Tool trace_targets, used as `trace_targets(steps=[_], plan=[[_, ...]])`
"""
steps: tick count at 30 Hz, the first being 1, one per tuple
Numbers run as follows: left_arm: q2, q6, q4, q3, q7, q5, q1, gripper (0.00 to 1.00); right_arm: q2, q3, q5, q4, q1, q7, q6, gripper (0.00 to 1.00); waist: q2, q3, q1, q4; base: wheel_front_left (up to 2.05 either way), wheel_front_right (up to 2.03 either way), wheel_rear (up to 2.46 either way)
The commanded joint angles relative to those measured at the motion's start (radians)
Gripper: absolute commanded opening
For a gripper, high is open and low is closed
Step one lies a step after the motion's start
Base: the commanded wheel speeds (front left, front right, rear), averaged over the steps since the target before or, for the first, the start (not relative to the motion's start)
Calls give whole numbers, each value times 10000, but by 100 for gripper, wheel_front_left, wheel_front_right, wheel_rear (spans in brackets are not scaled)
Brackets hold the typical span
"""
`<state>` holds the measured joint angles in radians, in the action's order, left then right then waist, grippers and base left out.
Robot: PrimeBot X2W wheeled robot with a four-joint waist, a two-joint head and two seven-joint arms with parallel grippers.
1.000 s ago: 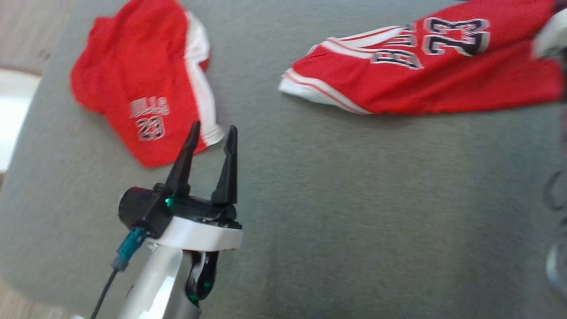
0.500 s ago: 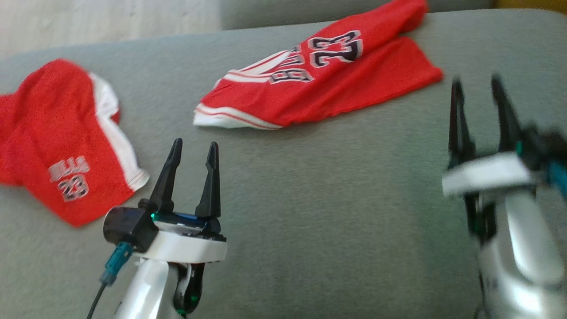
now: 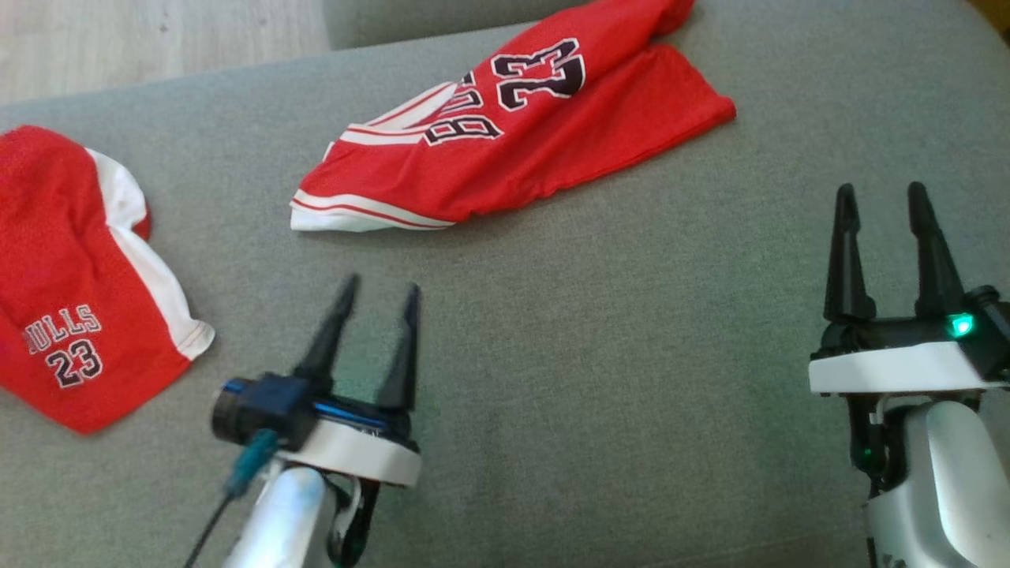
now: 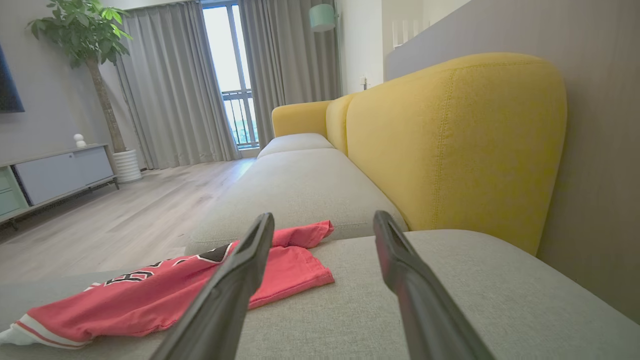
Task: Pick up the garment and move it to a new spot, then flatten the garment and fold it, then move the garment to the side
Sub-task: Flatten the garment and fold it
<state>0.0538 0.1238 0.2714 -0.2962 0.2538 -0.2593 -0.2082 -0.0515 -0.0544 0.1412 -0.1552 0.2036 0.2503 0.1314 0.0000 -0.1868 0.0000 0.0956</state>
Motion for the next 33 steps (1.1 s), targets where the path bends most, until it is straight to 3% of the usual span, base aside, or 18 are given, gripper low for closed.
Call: trace_targets(steps=[1, 8, 17, 28, 33], plan=[[179, 27, 172, 68, 65, 252, -577, 100, 10, 137, 108, 376, 289, 17, -7, 100, 0, -136, 0, 46, 0, 0, 0], [832, -284, 2266, -460, -848, 1407, -1939, 100, 11, 217, 297, 337, 183, 38, -7, 100, 0, -602, 0, 196, 0, 0, 0], [1764, -1069, 4224, -277, -1559, 2105, -3581, 100, 12, 177, 425, 375, 419, 77, -7, 100, 0, -1149, 0, 443, 0, 0, 0], [2204, -1773, 5637, -223, -1253, 2412, -4921, 100, 12, 86, 457, 336, 624, 103, -7, 100, 0, -1575, 0, 483, 0, 0, 0], [2170, -1606, 6027, -340, -1195, 2382, -5201, 100, 12, 62, 447, 289, 699, 107, -7, 100, 0, -1616, 0, 490, 0, 0, 0]])
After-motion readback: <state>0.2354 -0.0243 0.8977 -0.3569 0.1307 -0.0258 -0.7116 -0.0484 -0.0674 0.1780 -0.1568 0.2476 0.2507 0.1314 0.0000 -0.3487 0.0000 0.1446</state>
